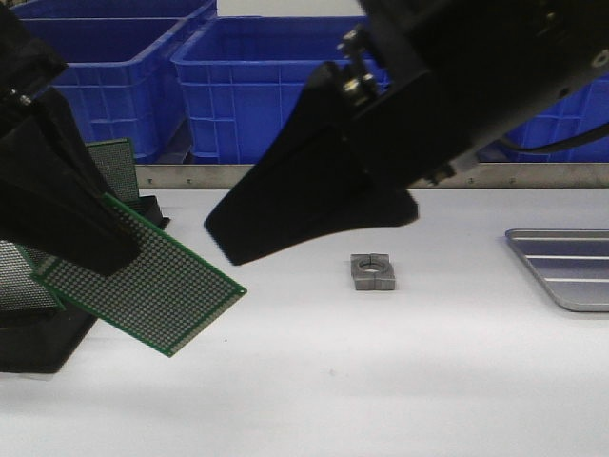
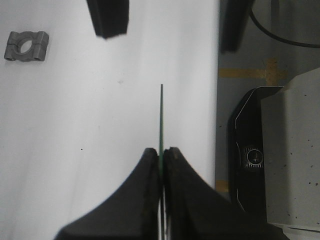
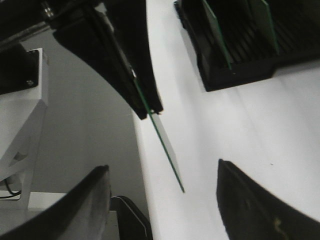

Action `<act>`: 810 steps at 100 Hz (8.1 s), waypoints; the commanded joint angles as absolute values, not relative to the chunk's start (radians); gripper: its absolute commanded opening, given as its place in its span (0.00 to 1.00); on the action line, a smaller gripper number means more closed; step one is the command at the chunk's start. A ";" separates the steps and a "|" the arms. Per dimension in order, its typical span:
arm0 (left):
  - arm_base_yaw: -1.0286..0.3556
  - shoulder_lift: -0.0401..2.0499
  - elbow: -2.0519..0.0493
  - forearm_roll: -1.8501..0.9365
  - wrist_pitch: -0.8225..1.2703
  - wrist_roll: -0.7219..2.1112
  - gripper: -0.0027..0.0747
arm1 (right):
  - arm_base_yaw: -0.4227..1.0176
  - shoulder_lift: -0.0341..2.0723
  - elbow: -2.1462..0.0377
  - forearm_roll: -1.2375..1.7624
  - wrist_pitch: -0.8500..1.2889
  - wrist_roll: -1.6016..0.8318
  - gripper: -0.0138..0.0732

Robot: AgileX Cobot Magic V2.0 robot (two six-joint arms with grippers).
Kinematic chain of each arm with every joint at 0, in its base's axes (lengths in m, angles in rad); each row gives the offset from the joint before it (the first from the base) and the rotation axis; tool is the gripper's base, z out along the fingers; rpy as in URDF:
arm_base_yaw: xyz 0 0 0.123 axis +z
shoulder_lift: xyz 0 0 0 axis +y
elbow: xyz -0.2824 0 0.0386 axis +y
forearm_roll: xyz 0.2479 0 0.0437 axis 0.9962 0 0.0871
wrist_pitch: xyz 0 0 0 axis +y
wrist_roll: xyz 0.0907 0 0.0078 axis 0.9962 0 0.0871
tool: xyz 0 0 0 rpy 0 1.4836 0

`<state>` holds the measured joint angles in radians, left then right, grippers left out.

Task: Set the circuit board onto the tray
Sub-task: 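Reach the right gripper to the board and grasp its edge, then release the left gripper and carry the board toward the tray, then lower the board onto the silver tray and open the right gripper, then lower the left gripper into the rack around another green board, then close the left gripper and lift the second board out, then grasp the second board's edge with the right gripper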

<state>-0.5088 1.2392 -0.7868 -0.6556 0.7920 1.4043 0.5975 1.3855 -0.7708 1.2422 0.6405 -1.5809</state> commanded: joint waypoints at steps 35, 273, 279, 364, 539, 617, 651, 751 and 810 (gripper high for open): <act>-0.516 1.223 -0.813 -0.703 0.763 1.399 0.01 | 0.638 1.547 -0.898 1.316 0.743 -1.666 0.71; -0.468 1.090 -0.821 -0.632 0.546 1.394 0.72 | -0.314 1.731 -0.902 1.308 0.646 -1.203 0.28; -0.468 1.090 -0.821 -0.632 0.546 1.394 0.72 | -0.314 1.731 -0.902 1.309 0.646 -1.203 0.41; -0.393 1.011 -0.821 -0.651 0.554 1.380 0.72 | -0.315 1.434 -0.762 1.342 0.747 -1.310 0.66; 0.036 1.481 -0.822 -0.203 0.300 1.400 0.43 | -0.315 1.148 -0.733 1.338 0.823 -1.310 0.65; 0.036 1.236 -0.822 -0.166 0.293 1.400 0.01 | -0.315 1.148 -0.733 1.338 0.797 -1.310 0.65; 0.034 1.060 -0.822 -0.601 0.469 1.400 0.01 | -0.315 1.148 -0.733 1.338 0.842 -1.310 0.65; -0.429 1.256 -0.822 -1.015 0.799 1.424 0.01 | 0.259 1.178 -0.733 1.323 0.886 -1.843 0.66; -0.459 1.290 -0.822 -1.017 0.795 1.424 0.01 | 0.416 1.463 -0.798 1.324 0.830 -1.852 0.66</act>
<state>-0.4488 1.3101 -0.7939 -0.9564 0.7975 1.4257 0.4008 1.4547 -0.7509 1.2778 0.8163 -1.8360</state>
